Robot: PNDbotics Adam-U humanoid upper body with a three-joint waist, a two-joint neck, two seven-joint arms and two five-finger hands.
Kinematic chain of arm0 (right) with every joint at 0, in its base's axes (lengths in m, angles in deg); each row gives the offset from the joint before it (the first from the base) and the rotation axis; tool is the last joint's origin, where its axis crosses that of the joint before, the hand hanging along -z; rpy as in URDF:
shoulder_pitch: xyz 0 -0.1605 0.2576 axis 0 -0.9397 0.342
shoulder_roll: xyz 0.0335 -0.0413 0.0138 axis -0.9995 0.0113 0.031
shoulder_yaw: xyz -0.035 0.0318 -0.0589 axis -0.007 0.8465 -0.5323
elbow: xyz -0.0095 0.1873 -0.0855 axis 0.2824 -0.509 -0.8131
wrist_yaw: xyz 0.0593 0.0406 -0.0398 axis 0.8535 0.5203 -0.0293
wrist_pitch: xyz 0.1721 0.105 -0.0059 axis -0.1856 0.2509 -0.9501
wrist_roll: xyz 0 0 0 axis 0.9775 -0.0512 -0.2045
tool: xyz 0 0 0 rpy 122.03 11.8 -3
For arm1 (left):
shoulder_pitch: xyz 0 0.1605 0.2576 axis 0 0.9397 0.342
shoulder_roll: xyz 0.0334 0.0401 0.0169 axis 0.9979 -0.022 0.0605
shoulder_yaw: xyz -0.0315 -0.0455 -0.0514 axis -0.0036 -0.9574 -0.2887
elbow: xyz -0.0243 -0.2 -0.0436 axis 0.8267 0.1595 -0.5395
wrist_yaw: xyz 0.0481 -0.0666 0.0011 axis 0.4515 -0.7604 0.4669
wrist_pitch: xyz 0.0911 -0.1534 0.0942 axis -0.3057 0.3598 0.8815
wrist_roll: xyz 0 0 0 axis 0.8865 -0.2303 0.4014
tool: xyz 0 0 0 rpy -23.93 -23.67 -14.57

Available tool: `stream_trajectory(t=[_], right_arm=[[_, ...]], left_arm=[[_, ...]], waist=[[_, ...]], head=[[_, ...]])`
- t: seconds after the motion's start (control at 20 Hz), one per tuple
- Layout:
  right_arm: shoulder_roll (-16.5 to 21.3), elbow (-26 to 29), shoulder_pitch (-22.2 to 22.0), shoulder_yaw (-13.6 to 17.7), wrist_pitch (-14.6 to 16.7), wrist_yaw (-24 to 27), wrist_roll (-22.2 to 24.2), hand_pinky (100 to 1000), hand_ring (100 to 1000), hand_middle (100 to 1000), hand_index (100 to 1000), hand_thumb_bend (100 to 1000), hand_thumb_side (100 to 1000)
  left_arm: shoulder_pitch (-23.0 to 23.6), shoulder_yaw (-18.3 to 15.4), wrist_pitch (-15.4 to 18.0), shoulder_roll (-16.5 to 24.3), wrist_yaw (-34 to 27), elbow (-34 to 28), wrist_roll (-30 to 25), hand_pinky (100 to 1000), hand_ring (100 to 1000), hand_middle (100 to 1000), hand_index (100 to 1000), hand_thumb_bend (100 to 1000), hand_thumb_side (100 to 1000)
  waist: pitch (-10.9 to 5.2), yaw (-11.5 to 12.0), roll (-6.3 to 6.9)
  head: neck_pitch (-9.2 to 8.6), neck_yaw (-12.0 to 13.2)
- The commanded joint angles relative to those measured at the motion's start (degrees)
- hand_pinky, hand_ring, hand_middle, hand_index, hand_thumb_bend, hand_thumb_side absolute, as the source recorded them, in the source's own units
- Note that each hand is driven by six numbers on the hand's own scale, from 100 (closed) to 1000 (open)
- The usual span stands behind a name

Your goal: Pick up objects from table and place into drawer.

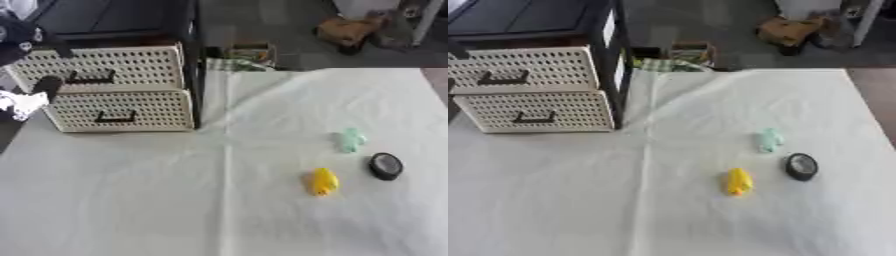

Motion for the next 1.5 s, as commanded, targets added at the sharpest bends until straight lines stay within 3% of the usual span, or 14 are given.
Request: stream_trajectory(t=[0.05,0.45,0.9,1.5], right_arm=[[1.6,0.9,0.5,0.2,0.1,-0.3,0.3,737,684,409,818,368,993],[1.5,0.9,0.6,0.2,0.1,-0.3,0.5,737,684,405,818,373,988],[1.3,0.9,0.7,0.2,0.1,-0.3,0.6,737,684,402,818,377,983],[1.1,0.9,0.8,0.3,0.2,-0.6,0.8,737,684,395,818,387,980]], left_arm=[[-1.7,0.6,-2.3,0.6,2.5,-0.7,-1.1,100,100,100,813,105,408],[-3.5,3.6,-3.1,-1.9,8.7,1.0,-4.4,100,100,100,899,105,408],[-3.7,4.3,-2.5,-3.1,11.4,3.5,-6.3,100,100,100,882,105,408],[-4.0,3.5,-5.8,-4.2,12.3,8.5,-6.5,100,100,100,838,105,408]], waist=[[-0.85,-0.2,0.01],[-0.24,-0.8,0.22],[0.19,-0.9,0.4],[1.04,-1.3,0.53]], head=[[-0.92,0.4],[-1.66,0.5],[-1.96,0.6],[-3.06,0.7]])
